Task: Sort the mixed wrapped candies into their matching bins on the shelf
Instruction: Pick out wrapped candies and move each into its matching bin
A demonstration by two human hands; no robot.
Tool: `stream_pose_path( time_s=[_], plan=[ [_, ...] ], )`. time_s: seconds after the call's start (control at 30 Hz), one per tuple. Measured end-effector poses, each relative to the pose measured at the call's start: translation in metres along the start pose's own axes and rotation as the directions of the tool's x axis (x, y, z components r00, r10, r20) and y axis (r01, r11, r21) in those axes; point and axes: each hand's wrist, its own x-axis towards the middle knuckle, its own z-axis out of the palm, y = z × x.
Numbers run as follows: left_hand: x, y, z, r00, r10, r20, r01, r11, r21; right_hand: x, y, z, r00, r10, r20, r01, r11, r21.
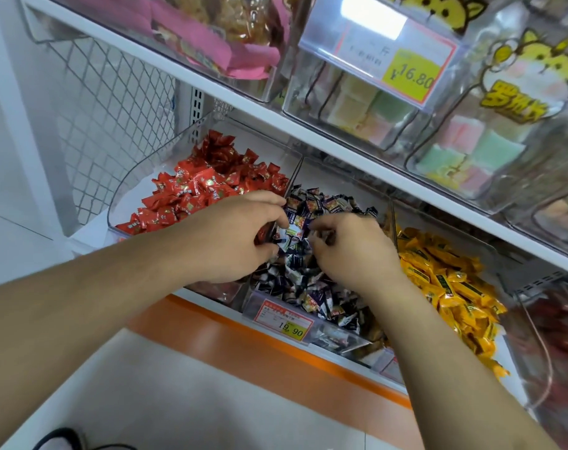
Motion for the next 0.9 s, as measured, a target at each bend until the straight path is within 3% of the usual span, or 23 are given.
stream_pose_path(
  time_s=[0.03,0.1,0.17,0.4,0.7,0.8,0.9],
  plan=[
    [0.0,0.0,0.0,1.0,0.001,-0.007,-0.001,1.0,0.01,0.004,-0.002,0.009,0.999,-0.047,-0.024,0.046,0.998,-0.03],
    [0.0,0.002,0.0,1.0,0.01,-0.027,-0.009,1.0,0.03,0.01,-0.002,0.028,0.988,-0.135,0.08,0.141,0.987,-0.073],
    [0.0,0.003,0.0,0.999,0.009,-0.031,-0.008,0.999,0.035,0.012,0.002,0.041,0.967,-0.136,0.215,0.159,0.983,-0.094],
    [0.0,0.001,0.0,1.0,-0.001,-0.011,0.002,0.999,0.046,-0.005,0.013,0.034,0.912,-0.172,0.373,0.223,0.97,-0.099],
    [-0.001,0.001,-0.002,1.0,-0.008,0.0,0.008,0.999,0.034,-0.015,0.015,-0.004,0.797,-0.173,0.578,0.143,0.985,0.097],
    [0.0,0.0,0.0,1.0,0.005,-0.012,-0.005,0.999,0.035,-0.011,0.012,-0.017,0.843,-0.152,0.517,0.067,0.982,0.179],
    [0.001,0.0,0.001,1.0,0.001,-0.018,-0.001,0.999,0.032,0.005,0.005,-0.013,0.975,-0.063,0.214,0.009,0.97,0.245]
  ],
)
